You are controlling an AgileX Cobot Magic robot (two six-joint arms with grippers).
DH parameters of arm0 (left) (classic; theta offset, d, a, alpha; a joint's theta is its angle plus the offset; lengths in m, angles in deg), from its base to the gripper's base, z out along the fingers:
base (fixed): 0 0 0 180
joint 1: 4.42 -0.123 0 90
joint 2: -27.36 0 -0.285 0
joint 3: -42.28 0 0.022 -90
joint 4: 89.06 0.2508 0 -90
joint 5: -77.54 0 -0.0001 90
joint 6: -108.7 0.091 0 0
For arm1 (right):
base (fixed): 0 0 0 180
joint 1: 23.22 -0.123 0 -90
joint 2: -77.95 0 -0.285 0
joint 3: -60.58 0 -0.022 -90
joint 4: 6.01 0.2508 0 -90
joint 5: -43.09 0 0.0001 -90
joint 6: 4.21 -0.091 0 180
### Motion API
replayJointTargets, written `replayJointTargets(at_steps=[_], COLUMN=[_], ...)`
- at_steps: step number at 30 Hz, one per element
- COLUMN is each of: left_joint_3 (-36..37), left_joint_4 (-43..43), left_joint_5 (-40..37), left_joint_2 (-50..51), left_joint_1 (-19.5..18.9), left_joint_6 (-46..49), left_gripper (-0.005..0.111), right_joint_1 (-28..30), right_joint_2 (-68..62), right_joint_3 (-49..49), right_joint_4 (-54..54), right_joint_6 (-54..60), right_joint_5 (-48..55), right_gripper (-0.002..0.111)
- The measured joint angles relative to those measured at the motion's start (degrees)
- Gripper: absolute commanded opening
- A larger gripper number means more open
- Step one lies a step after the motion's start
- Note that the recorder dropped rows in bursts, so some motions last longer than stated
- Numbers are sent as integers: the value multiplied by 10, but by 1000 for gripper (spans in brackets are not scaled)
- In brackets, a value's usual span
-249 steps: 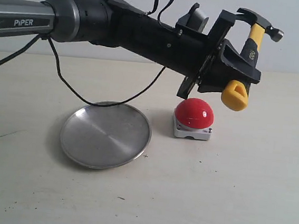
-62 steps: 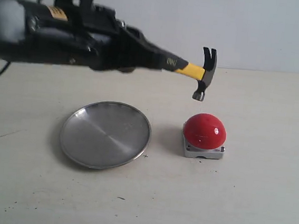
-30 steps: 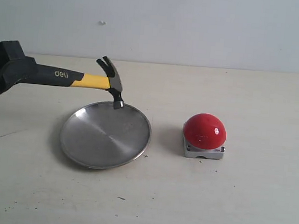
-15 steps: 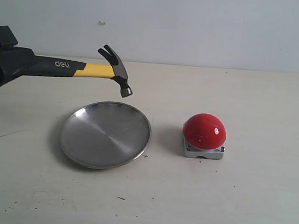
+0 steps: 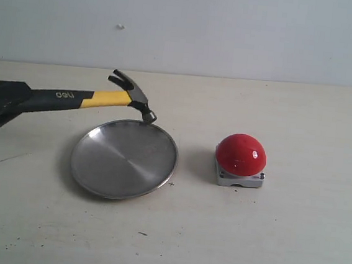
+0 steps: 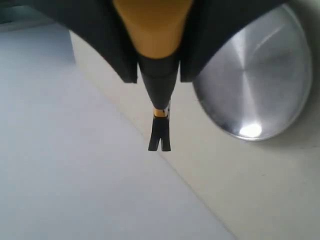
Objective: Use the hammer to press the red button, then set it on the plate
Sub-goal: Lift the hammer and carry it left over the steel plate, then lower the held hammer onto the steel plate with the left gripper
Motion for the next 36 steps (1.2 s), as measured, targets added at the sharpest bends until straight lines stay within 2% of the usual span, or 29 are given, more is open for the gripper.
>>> replayJointTargets(at_steps=[5, 10, 16, 22, 25, 32, 36], left_joint_3=[0, 11, 64, 70, 70, 79, 85], left_joint_4=[22, 46, 101, 136, 135, 130, 123], left_joint_5=[64, 117, 287, 425, 452, 452, 447], left_joint_2=[16, 57, 130, 206, 245, 333, 351], left_joint_1=[-7, -38, -75, -80, -80, -80, -80], left_joint_6=[-46, -109, -193, -212, -220, -222, -225], left_gripper=[0, 0, 0, 0, 0, 0, 0], right_joint_1=[0, 0, 0, 0, 0, 0, 0], right_joint_2=[-3, -6, -7, -9, -20, -43, -60], right_joint_3=[0, 0, 0, 0, 0, 0, 0], right_joint_4=[0, 0, 0, 0, 0, 0, 0], right_joint_6=[1, 2, 3, 11, 12, 16, 24], right_joint_5=[-7, -13, -15, -25, -28, -34, -38], right_gripper=[32, 32, 32, 32, 32, 32, 32])
